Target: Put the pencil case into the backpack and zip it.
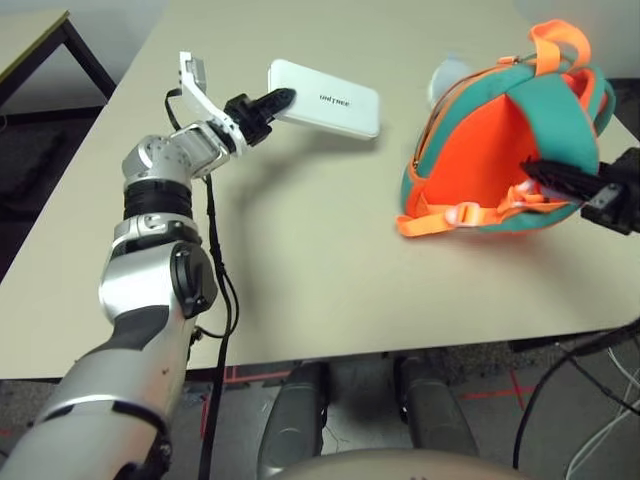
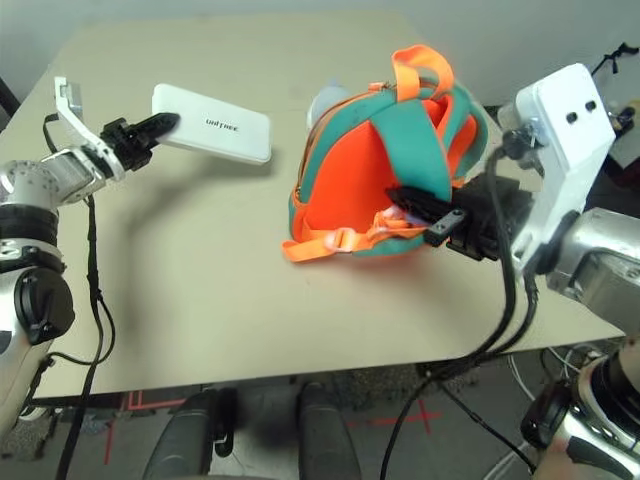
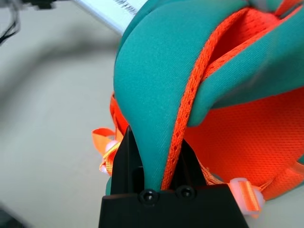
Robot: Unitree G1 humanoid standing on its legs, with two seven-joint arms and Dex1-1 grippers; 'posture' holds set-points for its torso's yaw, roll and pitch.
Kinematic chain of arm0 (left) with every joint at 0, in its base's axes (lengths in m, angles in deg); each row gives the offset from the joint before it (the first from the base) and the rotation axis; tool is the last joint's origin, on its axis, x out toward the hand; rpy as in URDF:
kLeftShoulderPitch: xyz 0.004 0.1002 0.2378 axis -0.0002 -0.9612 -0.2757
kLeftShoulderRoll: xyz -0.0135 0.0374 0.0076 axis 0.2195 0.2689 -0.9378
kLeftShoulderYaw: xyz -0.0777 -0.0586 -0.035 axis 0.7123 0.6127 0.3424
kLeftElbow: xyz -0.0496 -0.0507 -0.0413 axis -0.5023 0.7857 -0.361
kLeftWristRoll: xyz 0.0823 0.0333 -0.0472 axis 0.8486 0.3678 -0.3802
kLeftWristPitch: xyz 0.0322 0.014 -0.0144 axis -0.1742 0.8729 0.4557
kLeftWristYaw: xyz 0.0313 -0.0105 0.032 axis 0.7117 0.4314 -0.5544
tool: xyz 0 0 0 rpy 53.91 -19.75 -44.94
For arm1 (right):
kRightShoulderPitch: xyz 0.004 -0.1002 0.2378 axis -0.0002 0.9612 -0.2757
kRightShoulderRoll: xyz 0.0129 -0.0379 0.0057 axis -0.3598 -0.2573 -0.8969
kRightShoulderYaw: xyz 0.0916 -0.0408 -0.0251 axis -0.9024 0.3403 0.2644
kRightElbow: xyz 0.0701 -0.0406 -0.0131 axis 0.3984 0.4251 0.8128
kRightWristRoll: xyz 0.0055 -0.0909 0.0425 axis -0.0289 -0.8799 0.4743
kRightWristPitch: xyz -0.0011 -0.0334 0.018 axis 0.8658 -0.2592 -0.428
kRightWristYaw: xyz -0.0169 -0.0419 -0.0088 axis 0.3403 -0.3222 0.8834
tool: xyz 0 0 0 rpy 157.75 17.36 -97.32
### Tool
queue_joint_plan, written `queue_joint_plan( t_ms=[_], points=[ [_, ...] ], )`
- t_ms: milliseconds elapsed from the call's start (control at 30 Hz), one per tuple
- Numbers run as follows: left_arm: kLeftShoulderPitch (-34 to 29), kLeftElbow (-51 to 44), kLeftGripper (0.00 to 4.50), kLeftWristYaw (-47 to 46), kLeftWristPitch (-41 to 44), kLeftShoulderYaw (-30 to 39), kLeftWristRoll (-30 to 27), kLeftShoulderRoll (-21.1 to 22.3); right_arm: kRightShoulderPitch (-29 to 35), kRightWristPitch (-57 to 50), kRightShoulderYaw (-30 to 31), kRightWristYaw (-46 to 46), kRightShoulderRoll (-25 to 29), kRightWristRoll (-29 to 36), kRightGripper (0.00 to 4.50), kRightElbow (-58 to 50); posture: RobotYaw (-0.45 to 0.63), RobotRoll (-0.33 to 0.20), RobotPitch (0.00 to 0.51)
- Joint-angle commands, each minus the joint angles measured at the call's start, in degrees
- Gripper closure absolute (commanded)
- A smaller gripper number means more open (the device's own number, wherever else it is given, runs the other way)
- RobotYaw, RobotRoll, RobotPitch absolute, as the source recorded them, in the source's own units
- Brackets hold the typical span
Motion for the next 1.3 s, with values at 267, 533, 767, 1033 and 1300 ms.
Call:
queue_joint_plan(
  t_ms=[267,533,767,1033,1300],
  points=[
    [3.3,-6.5,3.17,12.7,1.3,-4.5,1.1,3.0,14.6,14.2,4.5,20.3,10.4,19.7,4.3,2.4,-0.11,0.0,0.166],
    [8.1,-18.9,3.17,29.4,9.7,-9.8,-1.6,12.0,16.9,23.7,14.9,10.3,12.3,1.5,4.3,6.8,-0.03,0.0,0.171],
    [4.7,-30.0,3.17,32.2,14.6,-11.3,-5.1,12.8,17.2,28.7,18.8,4.8,11.5,-6.8,4.3,9.6,-0.01,0.0,0.169],
    [3.2,-31.0,3.17,28.6,15.4,-12.6,-5.4,7.9,17.0,29.8,19.3,2.7,10.3,-10.6,4.3,10.1,-0.03,0.0,0.165],
    [-1.8,-34.6,3.17,31.0,14.5,-18.5,-4.1,5.6,17.3,29.5,18.3,1.7,9.8,-12.2,4.3,10.0,-0.04,0.0,0.172]
  ],
)
